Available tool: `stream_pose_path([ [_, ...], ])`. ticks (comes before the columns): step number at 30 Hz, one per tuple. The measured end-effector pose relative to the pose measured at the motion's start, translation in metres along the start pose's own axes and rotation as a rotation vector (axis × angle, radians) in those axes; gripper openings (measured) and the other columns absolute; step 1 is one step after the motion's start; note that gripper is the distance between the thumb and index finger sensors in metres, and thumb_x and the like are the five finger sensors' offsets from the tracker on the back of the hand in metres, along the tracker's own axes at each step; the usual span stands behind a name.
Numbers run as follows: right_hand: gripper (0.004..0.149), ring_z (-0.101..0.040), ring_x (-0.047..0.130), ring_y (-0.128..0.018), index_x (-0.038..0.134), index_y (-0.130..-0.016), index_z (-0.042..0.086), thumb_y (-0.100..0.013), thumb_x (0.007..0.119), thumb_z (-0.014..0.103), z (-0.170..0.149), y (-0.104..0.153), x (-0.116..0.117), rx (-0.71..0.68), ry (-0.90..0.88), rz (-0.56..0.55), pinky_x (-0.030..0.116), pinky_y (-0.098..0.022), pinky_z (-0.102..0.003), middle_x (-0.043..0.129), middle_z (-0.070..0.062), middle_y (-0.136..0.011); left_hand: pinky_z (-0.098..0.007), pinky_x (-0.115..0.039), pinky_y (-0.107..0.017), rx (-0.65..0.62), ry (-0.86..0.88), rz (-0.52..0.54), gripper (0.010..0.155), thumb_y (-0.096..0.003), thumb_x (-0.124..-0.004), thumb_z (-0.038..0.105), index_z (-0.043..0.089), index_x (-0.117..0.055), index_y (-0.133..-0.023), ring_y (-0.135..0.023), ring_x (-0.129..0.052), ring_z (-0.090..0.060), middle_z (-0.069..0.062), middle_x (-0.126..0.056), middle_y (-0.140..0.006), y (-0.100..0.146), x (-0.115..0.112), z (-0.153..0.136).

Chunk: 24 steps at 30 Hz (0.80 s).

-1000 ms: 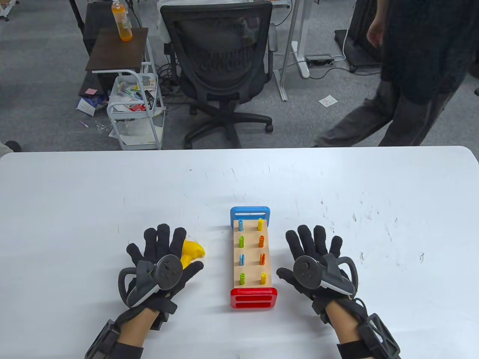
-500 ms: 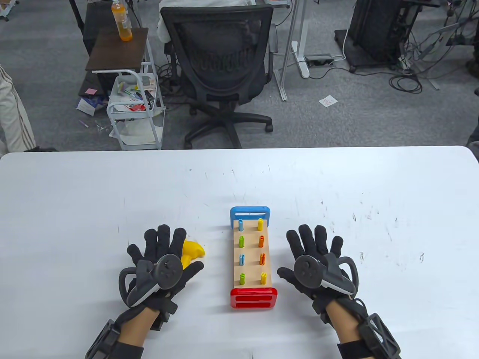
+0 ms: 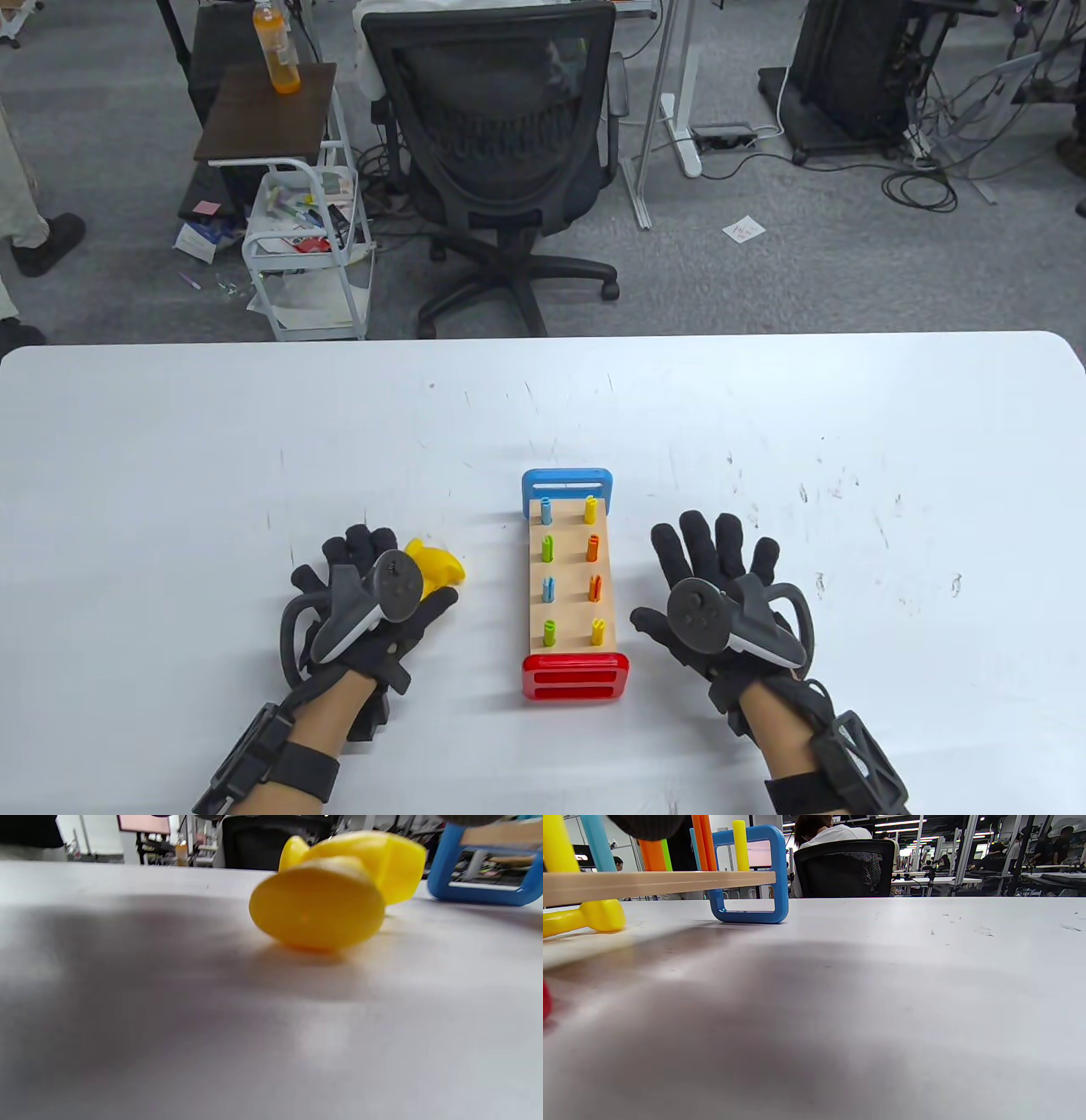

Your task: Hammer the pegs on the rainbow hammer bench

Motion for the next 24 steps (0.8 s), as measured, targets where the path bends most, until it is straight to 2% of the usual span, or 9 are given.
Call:
stream_pose_path([
  [3, 0.092, -0.066, 0.002, -0.1, -0.001, -0.112, 0.013, -0.057, 0.056, 0.06, 0.001, 0.0, -0.001, -0.003, 0.002, -0.005, 0.008, -0.057, -0.084, 0.001, -0.03, -0.119, -0.081, -0.04, -0.074, 0.015, -0.009, -0.046, 0.103, -0.0475, -0.061, 0.08, 0.009, -0.043, -0.119, -0.114, -0.045, -0.055, -0.026, -0.045, -0.124, -0.004, -0.006, 0.003],
  [5, 0.092, -0.066, 0.002, -0.1, -0.001, -0.112, 0.013, -0.057, 0.056, 0.06, 0.002, 0.0, -0.001, -0.006, 0.003, -0.003, 0.009, -0.057, -0.084, 0.001, -0.03, -0.119, -0.074, -0.052, -0.076, 0.023, -0.04, -0.086, 0.098, -0.0483, -0.064, 0.079, 0.011, -0.051, -0.118, -0.111, -0.055, -0.054, -0.024, -0.054, -0.122, -0.004, -0.011, 0.005],
  [6, 0.092, -0.066, 0.002, -0.1, -0.001, -0.112, 0.013, -0.057, 0.056, 0.06, 0.002, 0.0, 0.0, -0.009, 0.005, 0.001, 0.008, -0.057, -0.084, 0.001, -0.03, -0.119, -0.071, -0.056, -0.076, 0.024, -0.042, -0.098, 0.095, -0.0492, -0.065, 0.077, 0.012, -0.053, -0.117, -0.11, -0.058, -0.052, -0.024, -0.052, -0.122, -0.004, -0.013, 0.006],
  [11, 0.091, -0.066, 0.002, -0.1, -0.001, -0.112, 0.013, -0.058, 0.057, 0.059, 0.005, 0.0, 0.001, -0.016, 0.015, 0.021, 0.009, -0.057, -0.084, 0.0, -0.03, -0.119, -0.062, -0.065, -0.075, 0.063, -0.126, -0.018, 0.079, -0.0511, -0.074, 0.068, 0.021, -0.062, -0.113, -0.103, -0.071, -0.045, -0.017, -0.062, -0.117, -0.003, -0.009, 0.008],
  [13, 0.091, -0.066, 0.002, -0.1, -0.002, -0.112, 0.013, -0.058, 0.057, 0.059, 0.008, 0.001, -0.001, -0.018, 0.014, 0.017, 0.009, -0.057, -0.084, -0.001, -0.03, -0.118, -0.06, -0.068, -0.074, 0.05, -0.117, 0.039, 0.069, -0.0516, -0.077, 0.063, 0.025, -0.07, -0.108, -0.098, -0.078, -0.041, -0.012, -0.071, -0.111, -0.004, -0.005, 0.006],
  [15, 0.091, -0.066, 0.002, -0.1, -0.002, -0.111, 0.013, -0.058, 0.057, 0.058, 0.01, 0.003, -0.004, -0.022, 0.015, 0.006, 0.009, -0.058, -0.084, -0.002, -0.03, -0.118, -0.059, -0.069, -0.074, 0.042, -0.105, 0.046, 0.064, -0.0524, -0.079, 0.06, 0.026, -0.071, -0.106, -0.097, -0.08, -0.04, -0.01, -0.074, -0.109, -0.004, -0.004, 0.004],
  [20, 0.089, -0.066, 0.007, -0.101, 0.005, -0.114, 0.013, -0.058, 0.059, 0.057, 0.023, 0.009, -0.021, -0.098, -0.035, -0.115, 0.013, -0.06, -0.084, 0.006, -0.03, -0.12, -0.055, -0.078, -0.069, 0.011, -0.168, 0.093, 0.063, -0.052, -0.079, 0.061, 0.022, -0.078, -0.101, -0.083, -0.094, -0.033, -0.01, -0.089, -0.096, 0.002, 0.003, 0.003],
  [24, 0.087, -0.067, 0.013, -0.103, 0.009, -0.115, 0.014, -0.058, 0.058, 0.058, 0.041, 0.017, -0.032, -0.164, -0.068, -0.121, 0.018, -0.062, -0.084, 0.015, -0.031, -0.122, -0.053, -0.083, -0.065, -0.009, -0.02, 0.075, 0.064, -0.052, -0.077, 0.06, 0.019, -0.078, -0.101, -0.077, -0.098, -0.031, -0.011, -0.093, -0.092, 0.006, 0.01, -0.005],
])
Point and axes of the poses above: the tracker on the back of each hand, its own z axis roughly to the thumb side, its own y axis roughly from the fingertips to the wrist, x = y × z, the point moved 4 cm from there along -y, roughly from the wrist to the fingertips
